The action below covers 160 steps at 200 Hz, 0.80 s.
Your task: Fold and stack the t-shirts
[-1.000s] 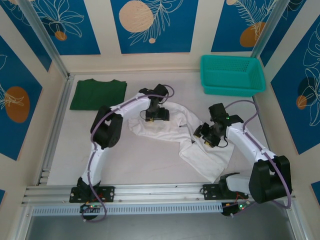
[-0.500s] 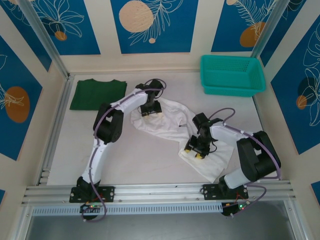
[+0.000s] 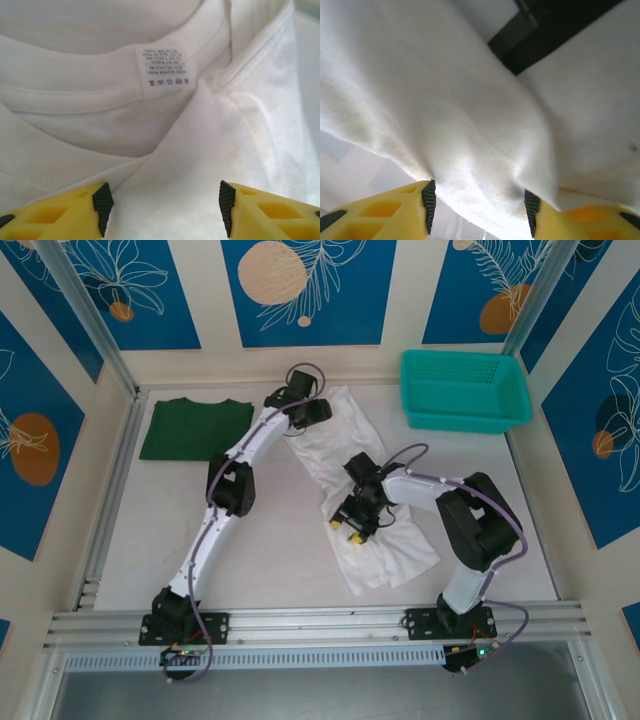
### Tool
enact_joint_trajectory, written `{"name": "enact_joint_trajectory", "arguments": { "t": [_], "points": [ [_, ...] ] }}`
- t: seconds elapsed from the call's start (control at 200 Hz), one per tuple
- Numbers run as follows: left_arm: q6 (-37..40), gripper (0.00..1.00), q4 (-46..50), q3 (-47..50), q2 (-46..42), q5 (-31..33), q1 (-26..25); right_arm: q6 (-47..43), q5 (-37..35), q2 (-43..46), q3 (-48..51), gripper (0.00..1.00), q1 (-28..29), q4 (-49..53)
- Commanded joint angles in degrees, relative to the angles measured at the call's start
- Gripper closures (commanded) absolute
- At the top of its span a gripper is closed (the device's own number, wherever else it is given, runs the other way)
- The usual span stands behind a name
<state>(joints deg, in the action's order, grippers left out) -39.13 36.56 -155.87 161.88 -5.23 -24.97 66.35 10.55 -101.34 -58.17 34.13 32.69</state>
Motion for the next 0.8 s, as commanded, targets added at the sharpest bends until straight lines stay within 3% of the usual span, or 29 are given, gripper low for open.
{"name": "enact_joint_trajectory", "arguments": {
  "t": [0.0, 0.175, 0.345, 0.435, 0.555, 0.705, 0.795],
  "points": [
    [-2.75, 0.38, -7.18, -0.30, 3.12, -6.16, 2.43, 5.11, 2.11, -6.62, -4.98, 0.46, 3.78, -3.66],
    [-1.96, 0.29, -7.14, -3.34, 0.60, -11.73, 5.31, 3.77, 4.40, -15.66, -17.84, 0.46, 7.09, -1.52],
    [3.40, 0.26, 3.62, -1.42, -8.12, -10.94, 7.27, 0.26, 3.46, -15.32, -24.67, 0.44, 8.41, 0.83],
    [5.45, 0.29, 9.44, 4.33, -13.31, -9.26, 7.70, -2.84, 4.47, -13.23, -26.07, 0.43, 7.74, 1.68],
    [7.63, 0.41, 13.63, 16.13, -19.69, -6.22, 7.66, -10.40, 5.79, -11.81, -29.29, 0.43, 7.03, 8.14],
    [6.53, 0.52, 10.17, 35.07, -26.72, -3.51, 7.09, -17.93, 5.08, -8.35, -26.67, 0.44, 7.26, 11.78],
    [6.26, 0.53, 9.81, 39.78, -27.20, -2.59, 5.94, -20.02, 5.77, -7.56, -23.94, 0.45, 7.57, 11.77]
  ]
}}
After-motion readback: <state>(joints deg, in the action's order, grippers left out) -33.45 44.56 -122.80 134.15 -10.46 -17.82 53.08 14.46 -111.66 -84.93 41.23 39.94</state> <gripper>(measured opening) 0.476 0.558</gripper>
